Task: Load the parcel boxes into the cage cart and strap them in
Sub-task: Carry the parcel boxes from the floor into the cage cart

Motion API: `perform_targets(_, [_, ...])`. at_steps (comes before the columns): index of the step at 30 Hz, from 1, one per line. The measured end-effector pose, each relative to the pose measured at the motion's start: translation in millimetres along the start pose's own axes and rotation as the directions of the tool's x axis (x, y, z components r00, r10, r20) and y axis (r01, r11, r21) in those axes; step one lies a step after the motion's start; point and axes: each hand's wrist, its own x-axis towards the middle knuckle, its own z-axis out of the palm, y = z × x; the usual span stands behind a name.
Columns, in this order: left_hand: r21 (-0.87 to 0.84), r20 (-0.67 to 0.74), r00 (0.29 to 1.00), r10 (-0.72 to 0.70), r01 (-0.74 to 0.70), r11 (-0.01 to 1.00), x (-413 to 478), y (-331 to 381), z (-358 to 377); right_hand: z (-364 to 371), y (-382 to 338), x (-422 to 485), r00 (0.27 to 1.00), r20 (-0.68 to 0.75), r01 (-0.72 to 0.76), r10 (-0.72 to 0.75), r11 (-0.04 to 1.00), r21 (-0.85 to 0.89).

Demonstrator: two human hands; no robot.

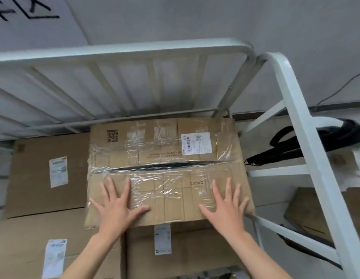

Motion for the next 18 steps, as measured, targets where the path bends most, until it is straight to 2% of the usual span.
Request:
perform_targets(5, [-0.041, 0.074, 0.996, -0.042, 0.045, 0.998, 51.4, 48.4, -37.3, -54.0, 7.9, 70.6, 0.999, 0.012, 0.041, -0.042, 0.998, 0.046])
perform_targets(9, [-0.059, 0.153, 0.987, -0.048, 0.057, 0.997, 65.7, 53.3, -49.4, -50.2, 0.1, 76.5, 1.0, -0.019, 0.012, -0.011, 0.999, 0.049])
perform_targets(11, [-0.063, 0.133, 0.991, -0.035, 0.043, 0.997, 60.5, 49.0, -49.3, -48.4, -0.1, 72.6, 0.998, -0.052, 0.028, -0.026, 0.998, 0.053])
perform_targets(14, [-0.027, 0.091, 0.995, -0.039, 0.042, 0.999, 46.4, 54.5, -52.6, -60.4, 3.4, 63.7, 0.998, -0.028, 0.054, -0.052, 0.995, 0.086])
perform_targets(18, [0.035, 0.042, 0.996, 0.073, -0.074, 0.997, 0.5, 78.8, -65.5, -84.1, 11.4, 20.8, 0.995, -0.081, 0.071, -0.059, 0.986, 0.148])
